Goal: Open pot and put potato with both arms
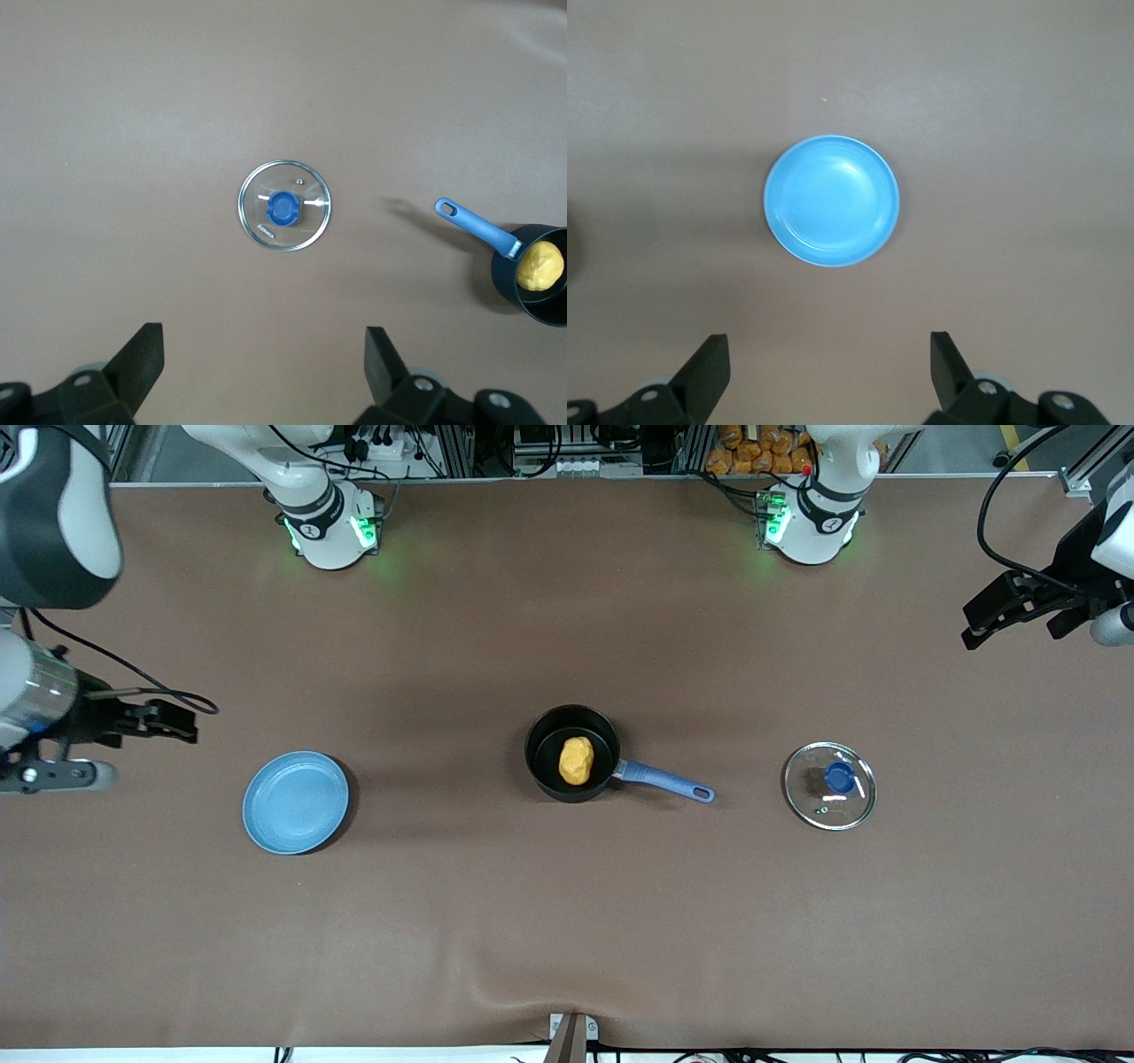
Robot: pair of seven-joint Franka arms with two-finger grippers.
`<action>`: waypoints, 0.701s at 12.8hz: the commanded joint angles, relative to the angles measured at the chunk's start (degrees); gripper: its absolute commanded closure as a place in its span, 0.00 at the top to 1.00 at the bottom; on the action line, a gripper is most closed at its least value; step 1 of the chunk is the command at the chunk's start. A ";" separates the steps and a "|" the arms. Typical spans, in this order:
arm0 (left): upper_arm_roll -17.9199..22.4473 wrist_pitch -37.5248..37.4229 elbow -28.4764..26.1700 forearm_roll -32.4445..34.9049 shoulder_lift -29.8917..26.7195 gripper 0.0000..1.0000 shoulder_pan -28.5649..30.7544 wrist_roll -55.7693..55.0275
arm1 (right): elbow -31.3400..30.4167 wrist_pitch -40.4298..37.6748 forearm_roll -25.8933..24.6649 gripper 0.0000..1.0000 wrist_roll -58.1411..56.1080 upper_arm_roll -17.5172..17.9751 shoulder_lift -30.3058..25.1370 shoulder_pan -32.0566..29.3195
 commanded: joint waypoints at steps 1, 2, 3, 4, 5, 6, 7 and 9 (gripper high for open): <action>-0.14 -1.32 1.47 0.98 0.11 1.00 1.37 0.77 | -4.79 0.25 1.58 1.00 -2.17 -2.77 -5.53 0.43; -0.05 -1.32 1.38 1.06 0.11 1.00 2.07 0.86 | -6.10 0.78 1.50 1.00 -2.35 -3.48 -7.19 0.52; 0.21 -1.40 1.38 0.28 0.20 1.00 2.78 0.95 | -7.07 1.56 1.50 1.00 -2.87 -3.92 -8.25 0.52; 0.21 -1.32 1.38 0.36 0.29 1.00 2.70 1.04 | -8.56 3.23 1.50 1.00 -3.05 -4.18 -9.40 0.52; 0.30 -1.32 1.38 0.36 0.29 1.00 2.69 1.04 | -11.01 5.24 1.50 1.00 -3.05 -4.36 -11.06 0.95; 0.30 -1.32 1.38 0.36 0.11 1.00 2.78 1.13 | -14.69 7.79 1.24 1.00 -3.05 -4.80 -13.69 2.44; 0.56 -1.40 1.38 0.19 -0.15 1.00 2.87 1.13 | -17.60 9.99 1.06 1.00 -2.97 -5.50 -15.63 2.71; 1.53 -1.93 0.94 0.19 -1.46 1.00 2.00 2.18 | -17.72 10.45 0.88 1.00 -3.05 -5.59 -15.82 2.10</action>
